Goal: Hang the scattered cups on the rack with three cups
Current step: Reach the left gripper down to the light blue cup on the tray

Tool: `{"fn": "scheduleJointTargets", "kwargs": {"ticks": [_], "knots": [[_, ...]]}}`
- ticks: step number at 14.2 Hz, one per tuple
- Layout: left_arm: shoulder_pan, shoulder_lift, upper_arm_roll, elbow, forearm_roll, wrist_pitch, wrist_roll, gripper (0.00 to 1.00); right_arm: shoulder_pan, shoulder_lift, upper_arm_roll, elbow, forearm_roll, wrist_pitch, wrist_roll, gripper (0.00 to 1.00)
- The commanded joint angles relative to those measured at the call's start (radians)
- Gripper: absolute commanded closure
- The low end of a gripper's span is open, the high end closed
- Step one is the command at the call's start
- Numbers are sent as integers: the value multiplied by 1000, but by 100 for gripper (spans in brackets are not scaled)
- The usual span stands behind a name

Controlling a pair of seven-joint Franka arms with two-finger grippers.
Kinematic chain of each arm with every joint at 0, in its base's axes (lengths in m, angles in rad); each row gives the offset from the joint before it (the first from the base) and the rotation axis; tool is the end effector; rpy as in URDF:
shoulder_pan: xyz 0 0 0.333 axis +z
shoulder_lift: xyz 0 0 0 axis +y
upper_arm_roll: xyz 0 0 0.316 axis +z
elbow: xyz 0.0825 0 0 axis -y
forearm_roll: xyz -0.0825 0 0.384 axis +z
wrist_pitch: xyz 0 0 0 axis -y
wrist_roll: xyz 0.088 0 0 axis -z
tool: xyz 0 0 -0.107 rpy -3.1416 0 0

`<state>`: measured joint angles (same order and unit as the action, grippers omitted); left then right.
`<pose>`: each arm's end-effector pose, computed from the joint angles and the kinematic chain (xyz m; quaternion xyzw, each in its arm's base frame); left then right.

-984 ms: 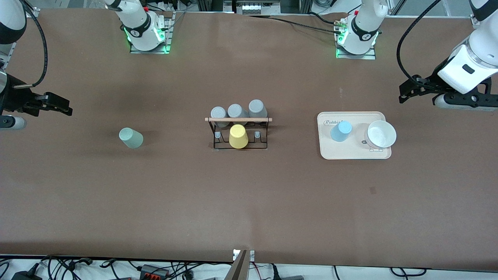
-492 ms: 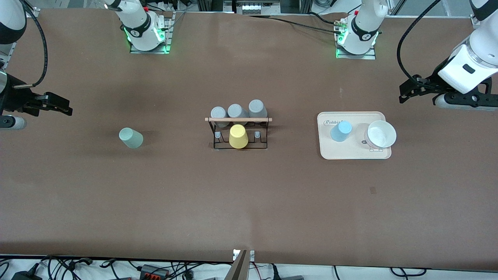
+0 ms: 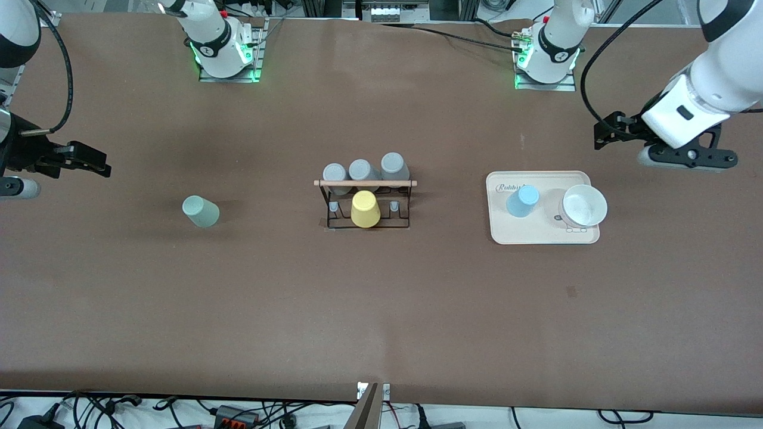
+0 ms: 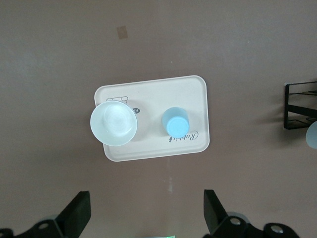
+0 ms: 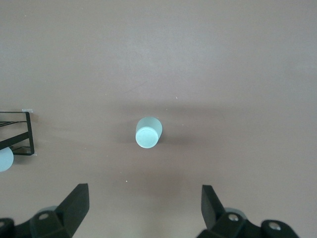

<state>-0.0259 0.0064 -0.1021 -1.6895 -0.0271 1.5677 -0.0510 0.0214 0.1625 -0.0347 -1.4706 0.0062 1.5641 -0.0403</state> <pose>0.5446 -0.0729 0.5651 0.9971 -0.0376 -0.0650 0.0081 0.6013 -0.0057 0.5772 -0.9993 -0.0135 0.0344 0.0012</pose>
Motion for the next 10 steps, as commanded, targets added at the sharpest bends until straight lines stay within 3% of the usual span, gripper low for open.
{"fn": "scheduleJointTargets", "kwargs": {"ticks": [1, 4, 6, 8, 10], "knots": [[0, 76, -7, 65, 9, -41, 10, 0, -3, -11, 2, -10, 3, -6, 2, 0], [-9, 165, -16, 57, 9, -80, 31, 0, -5, -11, 2, -10, 3, -6, 0, 0], [-25, 217, -50, 27, 16, -34, 19, 0, -6, -11, 1, -10, 1, -4, 0, 0], [-23, 208, -74, -75, 22, 111, 10, 0, -6, -11, -1, -10, 1, -4, 0, 0], [-20, 198, -74, -230, 23, 339, 8, 0, -8, -11, -1, -10, 3, -6, 0, 0]]}}
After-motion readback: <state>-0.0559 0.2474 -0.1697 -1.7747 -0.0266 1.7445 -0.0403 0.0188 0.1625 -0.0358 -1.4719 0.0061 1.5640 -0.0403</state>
